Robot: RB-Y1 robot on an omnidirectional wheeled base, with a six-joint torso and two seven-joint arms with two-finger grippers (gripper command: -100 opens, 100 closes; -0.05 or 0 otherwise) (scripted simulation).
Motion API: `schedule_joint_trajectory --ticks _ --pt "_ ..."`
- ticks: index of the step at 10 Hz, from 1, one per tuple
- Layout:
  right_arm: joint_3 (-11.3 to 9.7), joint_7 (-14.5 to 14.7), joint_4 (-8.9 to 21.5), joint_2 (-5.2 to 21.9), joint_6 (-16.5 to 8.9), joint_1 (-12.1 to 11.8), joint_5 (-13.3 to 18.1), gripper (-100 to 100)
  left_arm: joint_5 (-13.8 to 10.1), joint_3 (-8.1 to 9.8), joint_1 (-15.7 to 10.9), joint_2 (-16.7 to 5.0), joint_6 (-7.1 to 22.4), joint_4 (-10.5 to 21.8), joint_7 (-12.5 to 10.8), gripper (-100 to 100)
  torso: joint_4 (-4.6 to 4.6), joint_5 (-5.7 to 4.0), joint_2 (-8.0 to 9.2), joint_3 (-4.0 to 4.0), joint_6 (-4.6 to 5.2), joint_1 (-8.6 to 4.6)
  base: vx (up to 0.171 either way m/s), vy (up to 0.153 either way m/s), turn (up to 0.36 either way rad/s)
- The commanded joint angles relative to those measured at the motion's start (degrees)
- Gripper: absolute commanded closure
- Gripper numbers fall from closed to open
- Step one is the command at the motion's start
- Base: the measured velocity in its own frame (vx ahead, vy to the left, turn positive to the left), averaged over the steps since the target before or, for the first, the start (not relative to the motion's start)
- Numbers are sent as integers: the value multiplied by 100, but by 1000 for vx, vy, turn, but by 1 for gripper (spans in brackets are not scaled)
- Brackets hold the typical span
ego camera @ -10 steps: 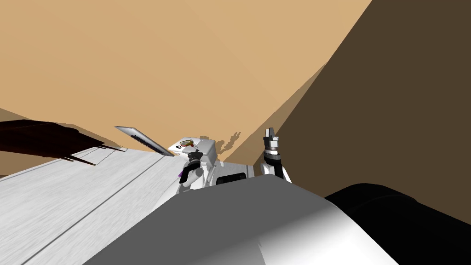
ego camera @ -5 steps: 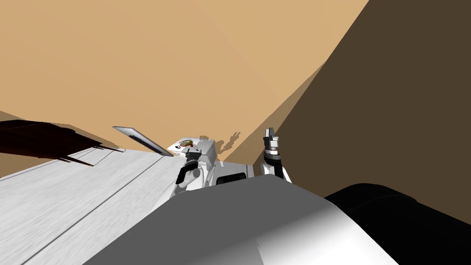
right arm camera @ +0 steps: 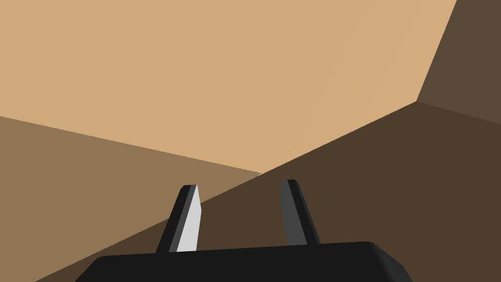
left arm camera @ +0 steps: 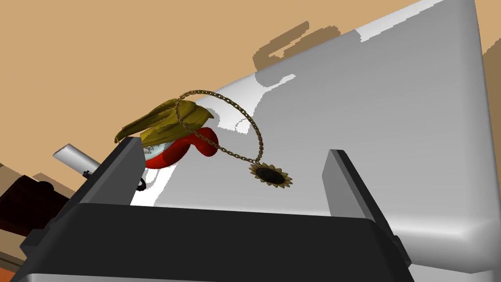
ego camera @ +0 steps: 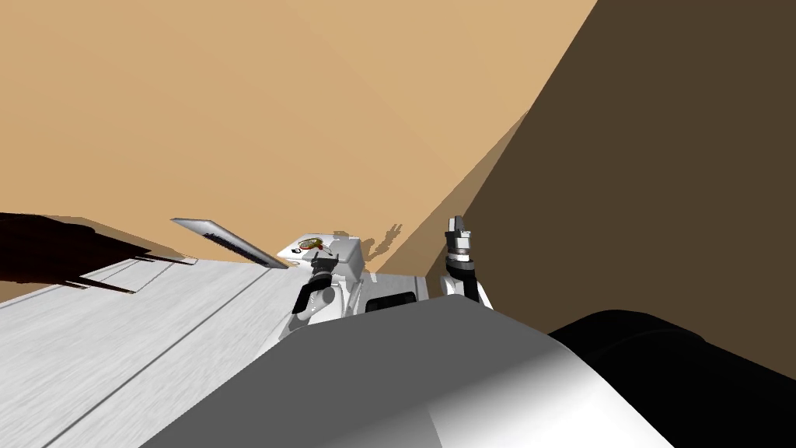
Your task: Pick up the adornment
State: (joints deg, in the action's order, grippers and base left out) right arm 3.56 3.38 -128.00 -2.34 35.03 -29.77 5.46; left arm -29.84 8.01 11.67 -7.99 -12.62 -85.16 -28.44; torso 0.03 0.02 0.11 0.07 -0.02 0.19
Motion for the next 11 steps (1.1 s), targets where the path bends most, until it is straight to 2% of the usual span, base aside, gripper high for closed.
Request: schedule_joint_trajectory --ticks 1,7,9,11 --pt "0 0 0 0 0 0 0 0 -105 -115 23 -20 -172 81 -147 -100 0 0 0 0 0 0 -9 75 -107" --pt "1 0 0 0 0 -1 0 0 -547 -500 97 -56 -774 227 -697 -100 -2 2 -8 -5 -2 10 1 73 -106" --pt "1 0 0 0 0 -1 0 0 -697 -602 133 75 -968 241 -877 -100 -1 3 -4 -2 -2 11 -16 85 -105" --pt "1 0 0 0 0 -1 0 0 -800 -645 163 341 -1101 244 -995 -100 -1 3 -3 -2 -3 12 -21 93 -43"
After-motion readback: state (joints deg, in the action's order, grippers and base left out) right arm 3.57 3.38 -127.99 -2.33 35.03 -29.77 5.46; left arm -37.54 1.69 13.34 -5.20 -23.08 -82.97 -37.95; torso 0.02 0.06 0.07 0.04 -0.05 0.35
